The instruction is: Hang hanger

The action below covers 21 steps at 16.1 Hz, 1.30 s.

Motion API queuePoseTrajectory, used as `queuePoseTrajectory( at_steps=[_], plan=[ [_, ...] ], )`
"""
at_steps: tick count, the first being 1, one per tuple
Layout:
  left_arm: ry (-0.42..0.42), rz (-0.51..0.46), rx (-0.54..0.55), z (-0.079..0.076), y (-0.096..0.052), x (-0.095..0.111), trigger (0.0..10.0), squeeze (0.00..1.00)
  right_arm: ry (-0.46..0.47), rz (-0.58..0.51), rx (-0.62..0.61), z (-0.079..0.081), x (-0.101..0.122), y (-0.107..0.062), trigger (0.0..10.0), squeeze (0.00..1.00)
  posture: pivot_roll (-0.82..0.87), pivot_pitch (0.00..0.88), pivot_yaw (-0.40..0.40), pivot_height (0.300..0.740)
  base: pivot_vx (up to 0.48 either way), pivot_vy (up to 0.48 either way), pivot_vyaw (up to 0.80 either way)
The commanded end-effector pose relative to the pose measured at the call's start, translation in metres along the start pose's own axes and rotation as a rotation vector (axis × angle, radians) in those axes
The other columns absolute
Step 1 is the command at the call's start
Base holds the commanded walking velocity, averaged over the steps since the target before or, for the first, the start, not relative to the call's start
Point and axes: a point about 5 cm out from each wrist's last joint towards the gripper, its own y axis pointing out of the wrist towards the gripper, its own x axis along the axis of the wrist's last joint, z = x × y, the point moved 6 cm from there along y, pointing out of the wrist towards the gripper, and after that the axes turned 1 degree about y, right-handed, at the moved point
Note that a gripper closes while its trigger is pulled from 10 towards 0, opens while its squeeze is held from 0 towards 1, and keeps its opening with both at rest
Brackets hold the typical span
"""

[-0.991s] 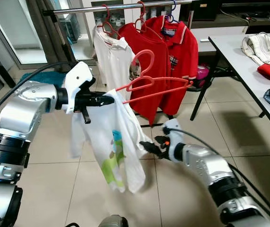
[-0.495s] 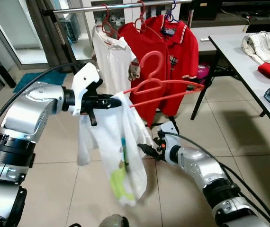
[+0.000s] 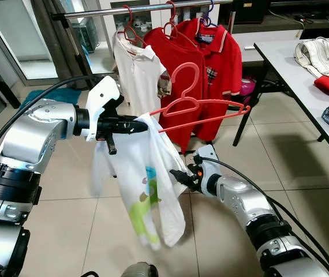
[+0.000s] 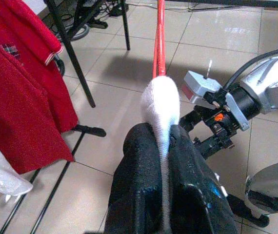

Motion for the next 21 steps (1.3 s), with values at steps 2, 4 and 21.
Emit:
queuePoseTrajectory(
  at_steps=[2,4,21],
  plan=[
    [0.028,-0.028,0.021,0.006,-0.01,0.013,0.0,0.0,-0.028,0.018,-0.001,-0.001,-0.003,0.001,0.0,0.0,0.02,0.0,0.138,0.74,0.0,0.0,0.0],
    [0.03,-0.032,0.03,0.009,-0.012,0.017,0.0,0.0,-0.035,0.033,-0.012,-0.004,-0.008,0.0,0.0,0.0,0.02,0.0,0.137,0.74,0.0,0.0,0.0],
    [0.015,0.022,0.074,0.003,-0.031,-0.016,0.0,0.0,-0.038,-0.023,-0.123,-0.04,-0.009,-0.027,0.0,0.0,0.02,0.0,0.125,0.74,0.0,0.0,0.0]
  ],
)
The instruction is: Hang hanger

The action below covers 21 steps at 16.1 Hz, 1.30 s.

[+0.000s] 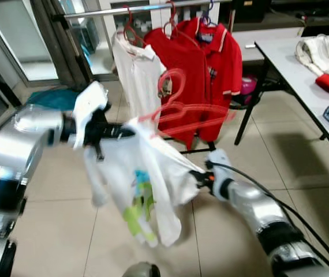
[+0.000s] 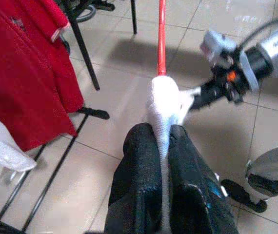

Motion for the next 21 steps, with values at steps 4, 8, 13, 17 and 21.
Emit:
queuePoseTrajectory(
  at_steps=[4,8,13,17,21],
  plan=[
    [0.018,-0.015,-0.01,-0.02,-0.02,-0.005,0.0,0.0,0.062,-0.089,-0.139,-0.053,0.018,-0.033,0.0,0.0,0.01,0.0,0.102,0.74,0.0,0.0,0.0],
    [0.015,0.001,-0.002,-0.032,-0.018,-0.017,0.0,0.0,0.007,-0.152,-0.238,-0.094,0.05,-0.061,0.0,0.0,0.0,0.0,0.095,0.74,0.0,0.0,0.0],
    [0.027,0.013,-0.026,-0.045,-0.02,-0.023,0.0,0.0,-0.019,-0.269,-0.276,-0.109,0.094,-0.084,0.0,0.0,0.01,0.0,0.084,0.74,0.0,0.0,0.0],
    [0.035,0.078,0.029,-0.041,-0.02,-0.038,0.0,0.0,-0.035,-0.287,-0.292,-0.113,0.108,-0.089,0.0,0.0,0.0,0.0,0.075,0.74,0.0,0.0,0.0],
    [0.088,0.223,0.128,-0.023,-0.036,-0.057,0.0,0.0,-0.043,-0.237,-0.361,-0.13,0.102,-0.098,0.0,0.0,0.0,0.0,0.072,0.74,0.0,0.0,0.0]
  ],
)
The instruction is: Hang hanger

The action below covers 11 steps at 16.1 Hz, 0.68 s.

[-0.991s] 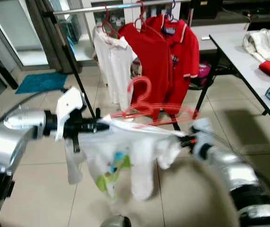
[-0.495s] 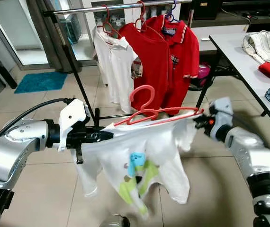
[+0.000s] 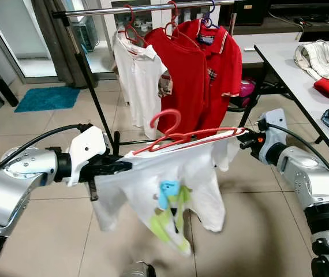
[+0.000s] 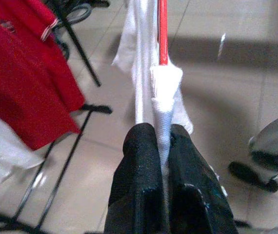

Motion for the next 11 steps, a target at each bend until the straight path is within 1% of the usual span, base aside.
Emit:
queuePoseTrajectory(
  at_steps=[1,3,5,7,8,9,11],
  plan=[
    [-0.025,0.187,0.129,0.025,-0.029,-0.035,0.0,0.0,-0.013,0.021,-0.23,-0.063,0.006,-0.03,0.0,0.0,0.0,0.0,0.073,0.74,0.0,0.0,0.0],
    [0.0,0.227,0.159,0.032,-0.036,-0.041,0.0,0.0,-0.019,0.033,-0.248,-0.068,0.005,-0.032,0.0,0.0,0.0,0.0,0.073,0.74,0.0,0.0,0.0],
    [0.026,0.264,0.144,0.032,-0.041,-0.046,0.0,0.0,-0.022,0.048,-0.274,-0.075,0.004,-0.036,0.0,0.0,0.0,0.0,0.075,0.74,0.0,0.0,0.0],
    [0.054,0.345,0.135,0.034,-0.05,-0.056,0.0,0.0,-0.029,0.05,-0.291,-0.082,0.006,-0.04,0.0,0.0,0.0,0.0,0.08,0.74,0.0,0.0,0.0],
    [0.058,0.369,0.137,0.035,-0.053,-0.06,0.0,0.0,-0.031,0.05,-0.294,-0.083,0.007,-0.04,0.0,0.0,0.0,0.0,0.081,0.74,0.0,0.0,0.0],
    [0.056,0.409,0.152,0.038,-0.059,-0.066,0.0,0.0,-0.035,0.052,-0.3,-0.086,0.008,-0.042,0.0,0.0,0.0,0.0,0.08,0.74,0.0,0.0,0.0],
    [0.029,0.48,0.205,0.046,-0.07,-0.077,0.0,0.0,-0.039,0.054,-0.305,-0.088,0.008,-0.044,0.0,0.0,0.0,0.0,0.08,0.74,0.0,0.0,0.0]
  ],
)
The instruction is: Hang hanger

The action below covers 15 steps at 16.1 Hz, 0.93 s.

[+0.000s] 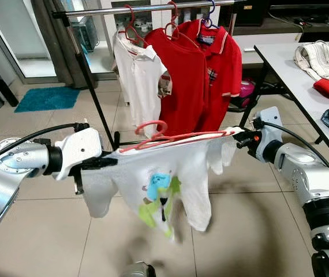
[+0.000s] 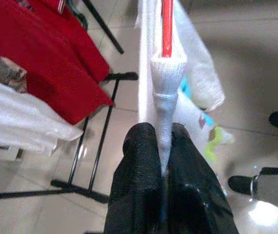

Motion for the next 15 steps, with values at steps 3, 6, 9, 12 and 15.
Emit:
queuePoseTrajectory(
  at_steps=[3,6,9,12,15],
  plan=[
    [-0.14,0.409,0.168,0.027,-0.048,-0.085,0.0,0.0,-0.041,0.053,-0.315,-0.088,0.002,-0.05,0.0,0.0,0.01,0.0,0.08,0.74,0.0,0.0,0.0],
    [-0.122,0.513,0.155,0.026,-0.053,-0.103,0.0,0.0,-0.059,0.06,-0.306,-0.085,0.001,-0.049,0.0,0.0,0.0,0.0,0.086,0.74,0.0,0.0,0.0],
    [-0.108,0.449,0.163,0.031,-0.037,-0.093,0.0,0.0,-0.087,0.055,-0.271,-0.075,0.004,-0.046,0.0,0.0,-0.01,0.0,0.088,0.74,0.0,0.0,0.0],
    [-0.123,0.349,0.165,0.033,-0.02,-0.078,0.0,0.0,-0.086,0.06,-0.233,-0.062,-0.003,-0.041,0.0,0.0,-0.01,0.0,0.083,0.74,0.0,0.0,0.0],
    [-0.154,0.247,0.188,0.037,-0.008,-0.062,0.0,0.0,-0.083,0.077,-0.17,-0.038,-0.017,-0.033,8.3,0.0,-0.01,0.0,0.08,0.74,0.0,0.0,0.0]
  ],
)
